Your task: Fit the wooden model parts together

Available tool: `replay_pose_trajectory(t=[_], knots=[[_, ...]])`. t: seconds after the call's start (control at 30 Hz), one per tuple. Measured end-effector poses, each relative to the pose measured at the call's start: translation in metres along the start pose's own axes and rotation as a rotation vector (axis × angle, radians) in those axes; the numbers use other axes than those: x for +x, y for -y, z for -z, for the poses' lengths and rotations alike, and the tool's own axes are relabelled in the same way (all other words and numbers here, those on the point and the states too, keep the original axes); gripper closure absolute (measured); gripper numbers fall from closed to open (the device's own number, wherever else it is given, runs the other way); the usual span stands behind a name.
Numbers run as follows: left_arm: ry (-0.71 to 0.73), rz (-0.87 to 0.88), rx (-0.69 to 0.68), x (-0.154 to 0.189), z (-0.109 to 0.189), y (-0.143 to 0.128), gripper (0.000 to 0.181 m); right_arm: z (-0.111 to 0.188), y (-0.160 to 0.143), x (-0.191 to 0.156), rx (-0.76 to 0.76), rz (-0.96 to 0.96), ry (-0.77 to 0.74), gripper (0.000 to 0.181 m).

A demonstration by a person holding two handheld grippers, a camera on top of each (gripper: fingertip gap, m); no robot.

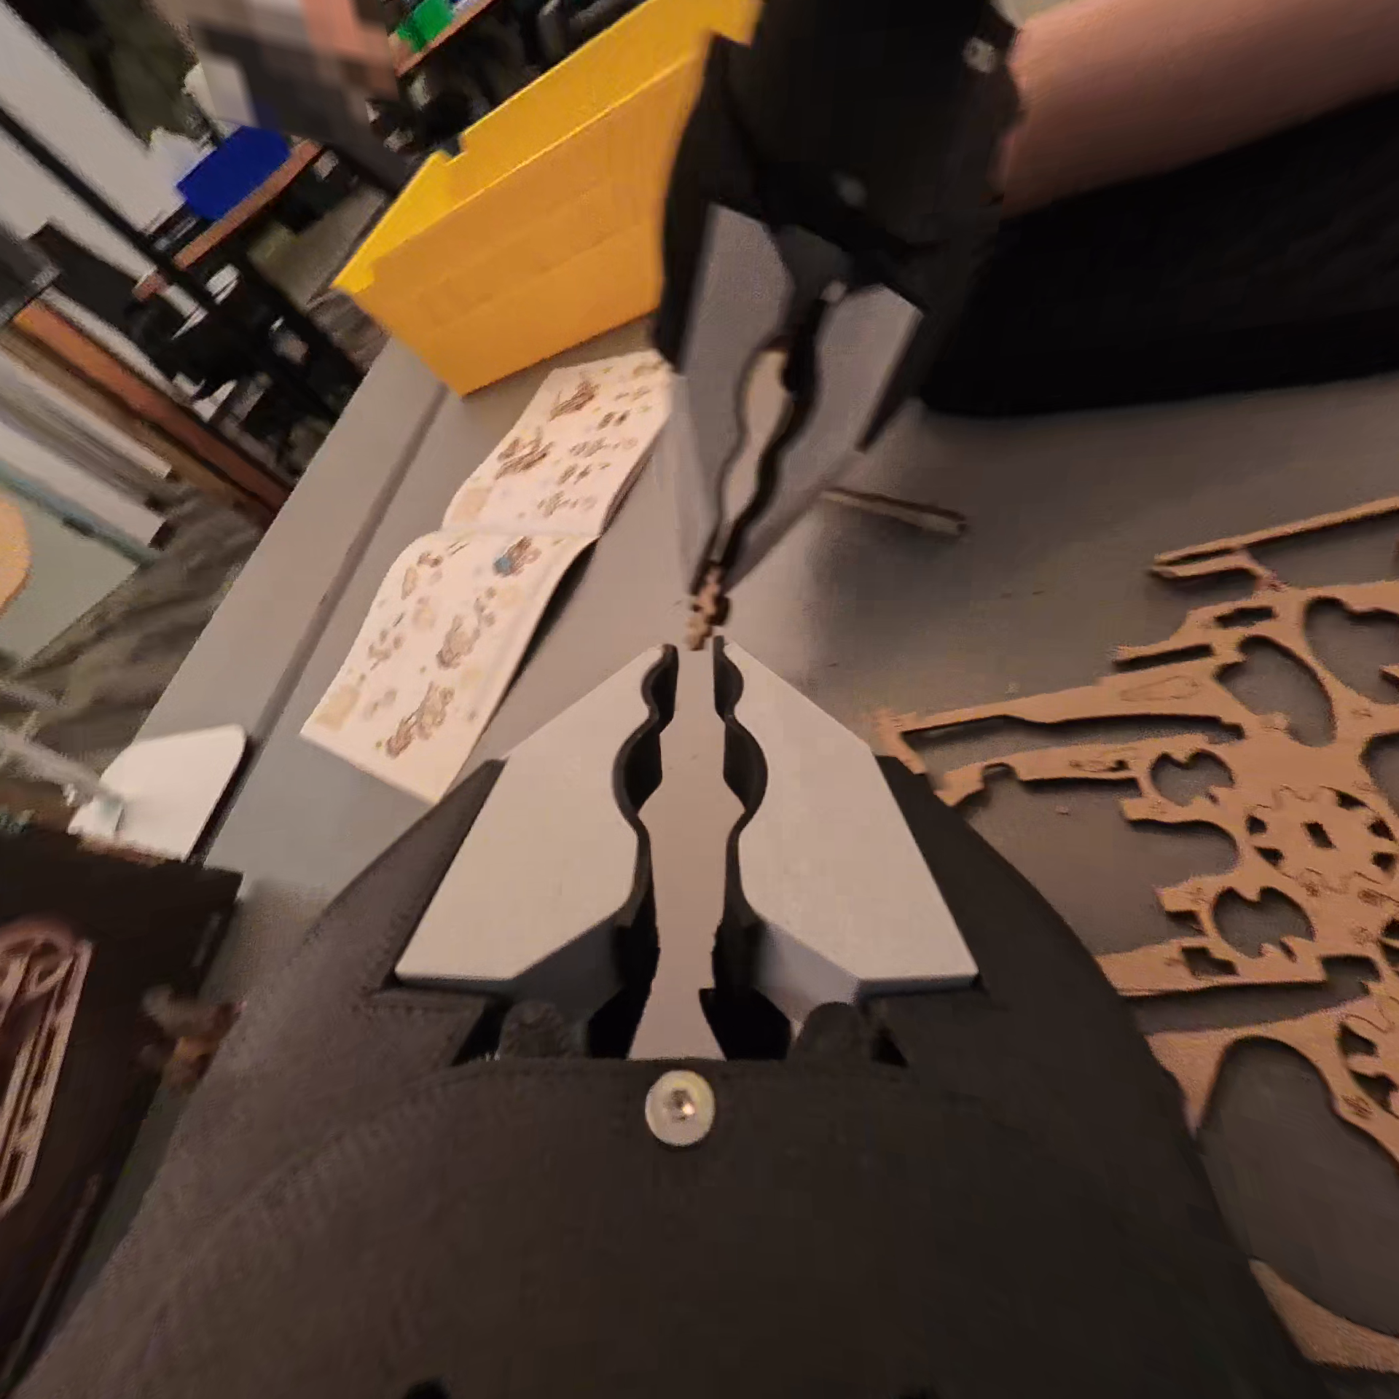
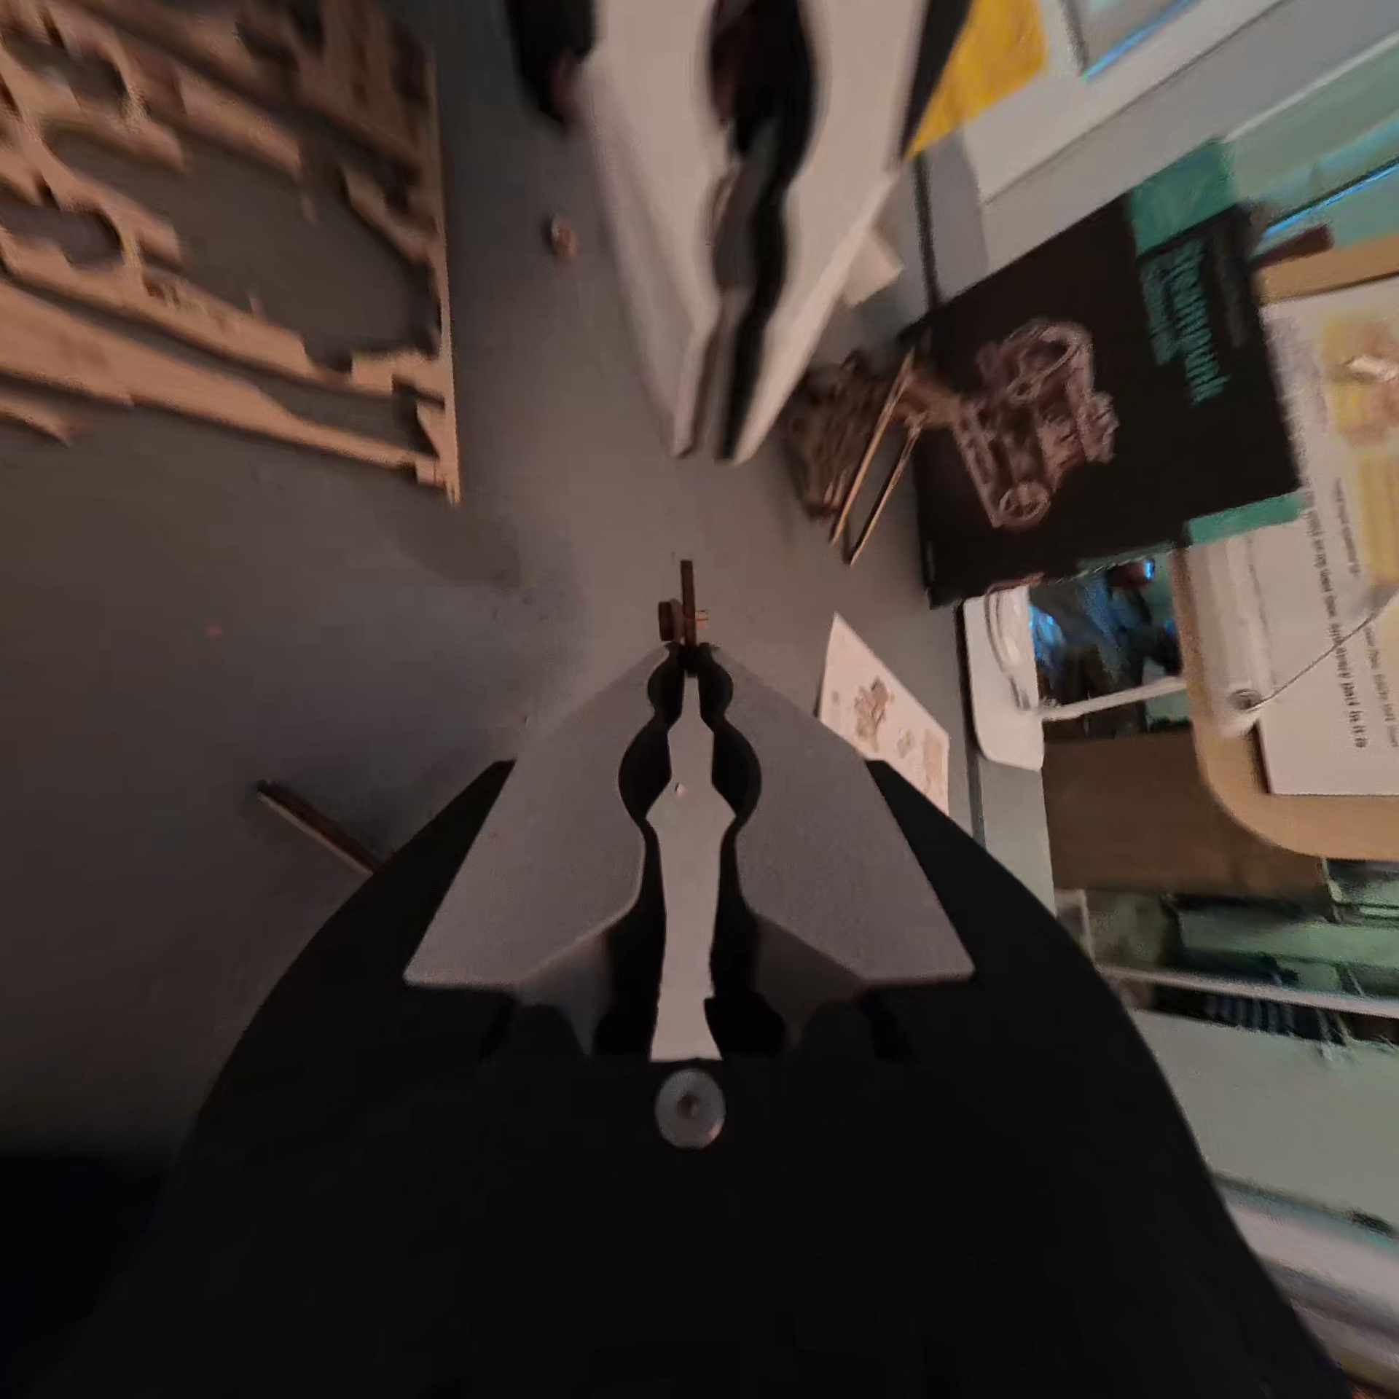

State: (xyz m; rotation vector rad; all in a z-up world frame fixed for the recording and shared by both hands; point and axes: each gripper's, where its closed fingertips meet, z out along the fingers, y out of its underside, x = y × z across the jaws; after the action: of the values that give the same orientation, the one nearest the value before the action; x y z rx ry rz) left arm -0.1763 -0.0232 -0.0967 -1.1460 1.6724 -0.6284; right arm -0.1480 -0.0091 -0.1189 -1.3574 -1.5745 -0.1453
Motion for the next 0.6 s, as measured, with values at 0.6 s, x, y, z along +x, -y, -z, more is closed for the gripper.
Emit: replay_pose_trajectory(t=[0.6], knots=[[0.418, 0.281, 0.058, -0.095, 0.069, -0.011, 0.177, 0.000, -0.005, 0.006, -0.027, -0.144, -0.004, 0.169]])
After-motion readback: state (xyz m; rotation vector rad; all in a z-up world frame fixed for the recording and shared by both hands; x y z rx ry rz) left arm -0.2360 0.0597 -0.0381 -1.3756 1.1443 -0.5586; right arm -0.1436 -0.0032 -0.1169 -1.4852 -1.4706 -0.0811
